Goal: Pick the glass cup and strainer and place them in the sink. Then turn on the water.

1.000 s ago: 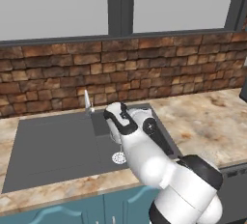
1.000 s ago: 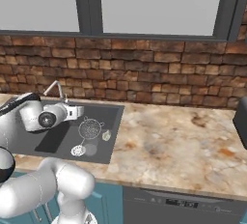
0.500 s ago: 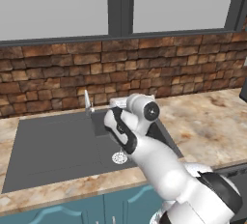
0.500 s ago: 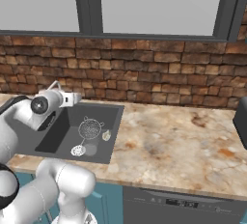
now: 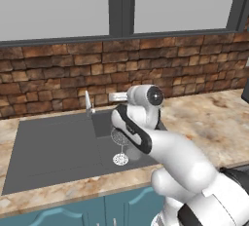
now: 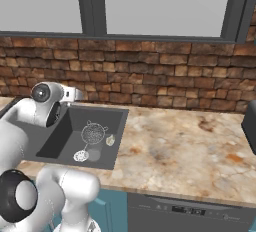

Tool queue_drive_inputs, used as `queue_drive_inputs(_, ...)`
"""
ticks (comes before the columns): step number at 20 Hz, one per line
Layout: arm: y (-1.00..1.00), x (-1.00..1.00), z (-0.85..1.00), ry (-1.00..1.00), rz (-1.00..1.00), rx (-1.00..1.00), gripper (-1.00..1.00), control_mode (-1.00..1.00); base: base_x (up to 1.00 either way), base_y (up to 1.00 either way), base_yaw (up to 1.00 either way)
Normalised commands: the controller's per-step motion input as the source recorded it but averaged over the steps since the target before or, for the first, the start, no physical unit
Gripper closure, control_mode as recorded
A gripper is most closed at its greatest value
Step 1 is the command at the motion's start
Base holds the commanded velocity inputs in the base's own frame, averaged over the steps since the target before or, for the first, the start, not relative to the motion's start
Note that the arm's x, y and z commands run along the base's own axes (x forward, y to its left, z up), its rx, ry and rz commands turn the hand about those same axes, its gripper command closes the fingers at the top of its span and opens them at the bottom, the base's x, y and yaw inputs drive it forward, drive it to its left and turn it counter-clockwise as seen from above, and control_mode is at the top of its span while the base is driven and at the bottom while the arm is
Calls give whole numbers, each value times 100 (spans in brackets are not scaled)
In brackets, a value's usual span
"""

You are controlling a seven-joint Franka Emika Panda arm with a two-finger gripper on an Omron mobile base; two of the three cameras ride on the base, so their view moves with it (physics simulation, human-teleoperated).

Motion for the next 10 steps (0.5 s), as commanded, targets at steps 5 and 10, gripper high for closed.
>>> queue_drive_inputs(5, -2, 1, -55, 5, 26, 0, -100, -100, 0, 0, 0)
queue_drive_inputs(10, 0, 0, -56, 0, 27, 0, -100, -100, 0, 0, 0)
